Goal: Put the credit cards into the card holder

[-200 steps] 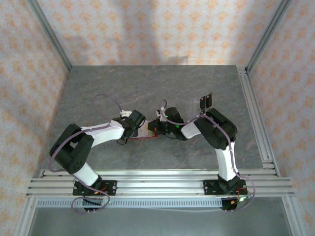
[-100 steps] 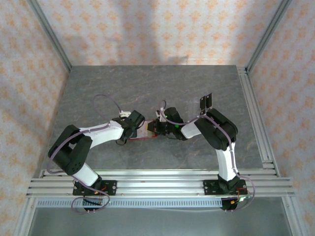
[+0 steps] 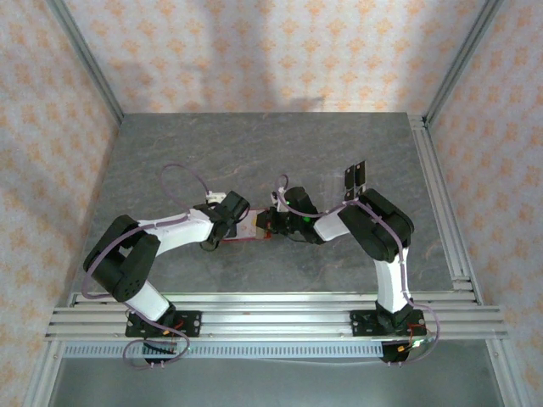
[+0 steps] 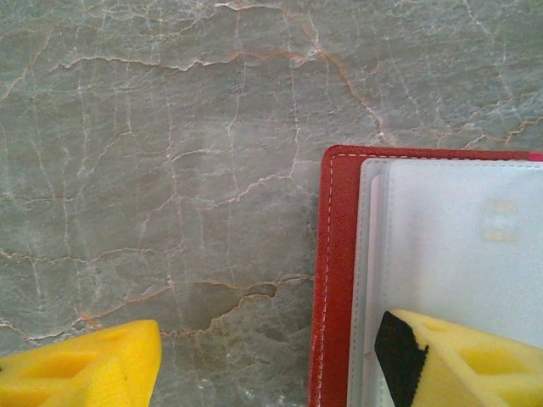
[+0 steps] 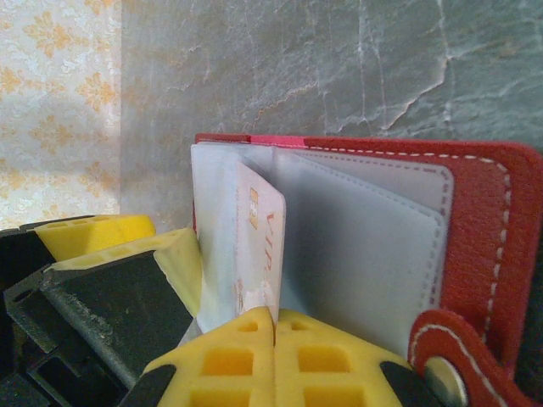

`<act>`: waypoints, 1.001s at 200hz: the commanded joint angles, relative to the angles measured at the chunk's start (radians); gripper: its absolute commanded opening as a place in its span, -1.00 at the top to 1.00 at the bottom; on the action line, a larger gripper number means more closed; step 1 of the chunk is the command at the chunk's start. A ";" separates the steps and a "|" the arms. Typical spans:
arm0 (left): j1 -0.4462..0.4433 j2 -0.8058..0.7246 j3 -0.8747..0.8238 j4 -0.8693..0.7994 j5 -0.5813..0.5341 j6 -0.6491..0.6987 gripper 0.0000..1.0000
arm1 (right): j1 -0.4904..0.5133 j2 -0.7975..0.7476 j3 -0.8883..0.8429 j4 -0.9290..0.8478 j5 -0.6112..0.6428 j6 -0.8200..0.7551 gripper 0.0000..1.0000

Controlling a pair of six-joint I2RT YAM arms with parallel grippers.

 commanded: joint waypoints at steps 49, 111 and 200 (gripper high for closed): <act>0.007 0.032 -0.037 -0.014 0.005 -0.010 -0.42 | 0.011 0.065 0.084 -0.169 -0.069 -0.046 1.00; 0.008 0.029 -0.038 -0.011 0.007 -0.011 -0.43 | 0.012 0.082 0.114 -0.218 -0.082 -0.057 1.00; 0.009 0.037 -0.038 -0.028 -0.010 -0.022 -0.42 | 0.013 -0.011 0.047 -0.252 -0.017 -0.039 1.00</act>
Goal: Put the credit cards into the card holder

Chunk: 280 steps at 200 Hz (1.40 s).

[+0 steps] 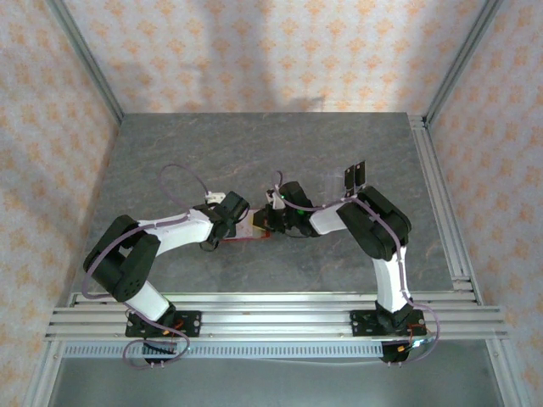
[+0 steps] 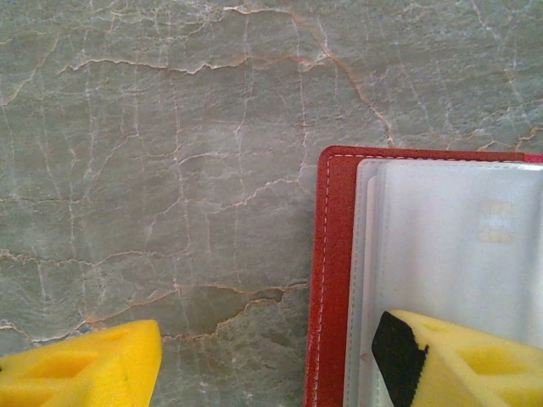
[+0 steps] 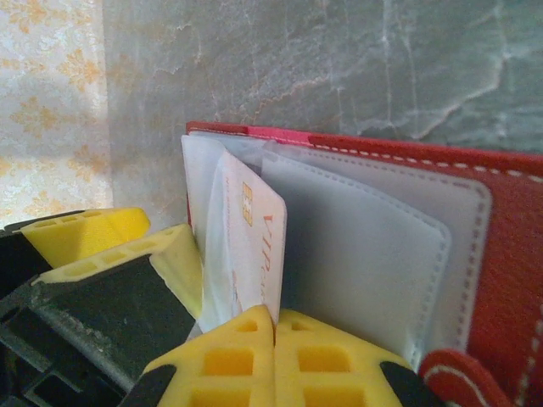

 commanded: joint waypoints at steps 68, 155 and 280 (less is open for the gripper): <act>0.009 0.037 -0.037 -0.032 0.000 -0.017 -0.42 | 0.015 -0.045 -0.072 -0.104 0.054 0.014 1.00; 0.008 0.046 -0.037 -0.028 0.005 -0.017 -0.42 | 0.015 -0.047 -0.107 -0.061 0.074 0.073 1.00; 0.008 0.046 -0.047 -0.015 0.009 -0.019 -0.42 | 0.015 0.018 -0.053 -0.051 0.005 0.140 1.00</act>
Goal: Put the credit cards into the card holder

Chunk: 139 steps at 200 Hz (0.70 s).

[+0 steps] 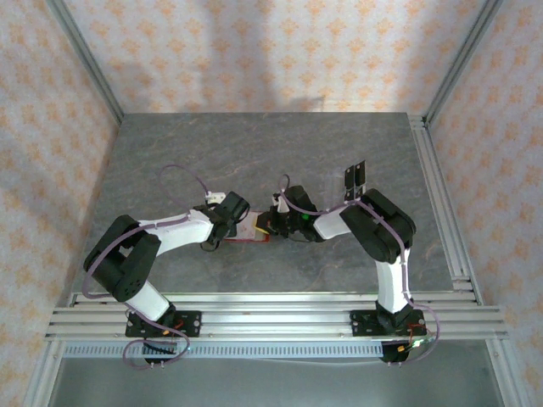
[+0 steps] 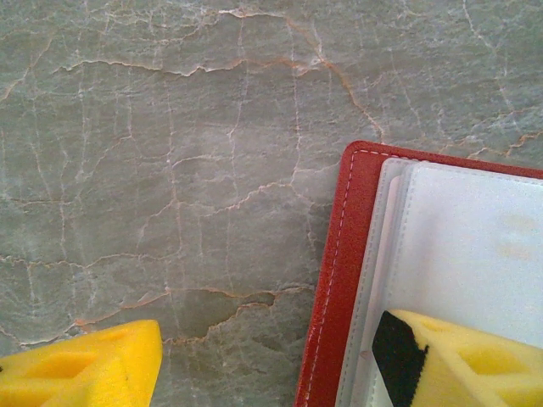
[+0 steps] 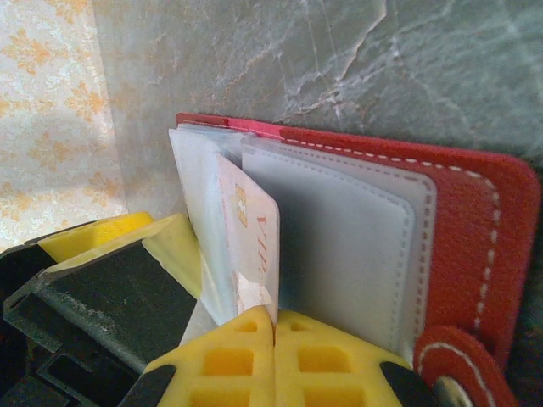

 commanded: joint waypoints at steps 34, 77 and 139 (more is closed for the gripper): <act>0.008 0.043 -0.044 -0.030 0.011 -0.005 -0.42 | 0.013 0.062 0.061 -0.173 -0.028 -0.039 1.00; 0.009 0.047 -0.043 -0.031 0.013 -0.005 -0.41 | 0.014 0.081 0.094 -0.207 -0.037 -0.050 1.00; 0.009 0.048 -0.039 -0.035 0.010 -0.002 -0.42 | 0.013 0.018 0.020 -0.208 0.008 -0.049 1.00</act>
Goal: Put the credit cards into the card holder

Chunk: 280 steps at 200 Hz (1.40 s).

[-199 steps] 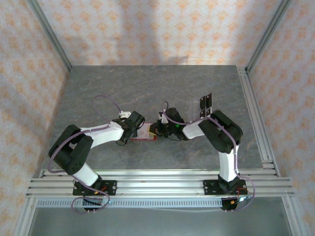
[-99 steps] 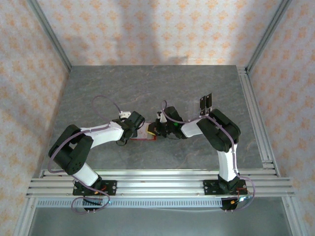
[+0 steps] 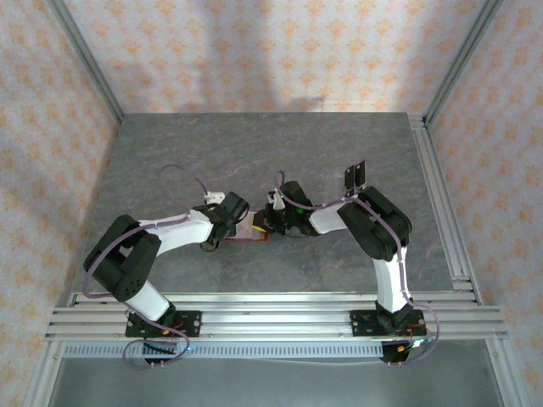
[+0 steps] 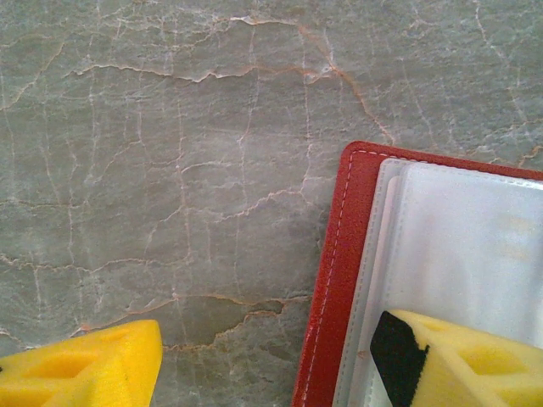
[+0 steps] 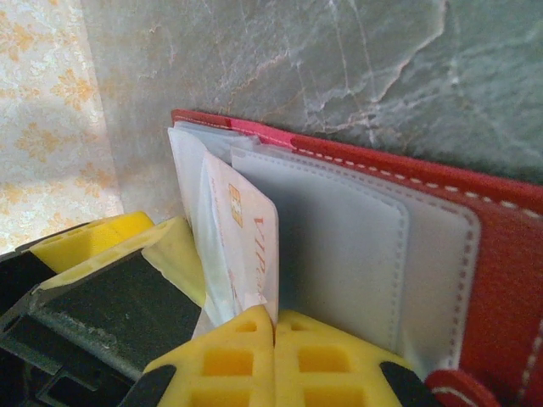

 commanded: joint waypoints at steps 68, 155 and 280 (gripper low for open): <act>0.009 0.039 -0.036 -0.051 0.020 0.002 -0.42 | -0.007 -0.045 -0.130 -0.064 0.046 -0.002 1.00; 0.008 0.048 -0.031 -0.047 0.022 0.000 -0.42 | -0.002 0.015 -0.007 -0.190 -0.026 -0.084 1.00; 0.008 0.044 -0.035 -0.044 0.026 -0.002 -0.41 | 0.020 0.070 0.105 -0.284 -0.049 -0.117 1.00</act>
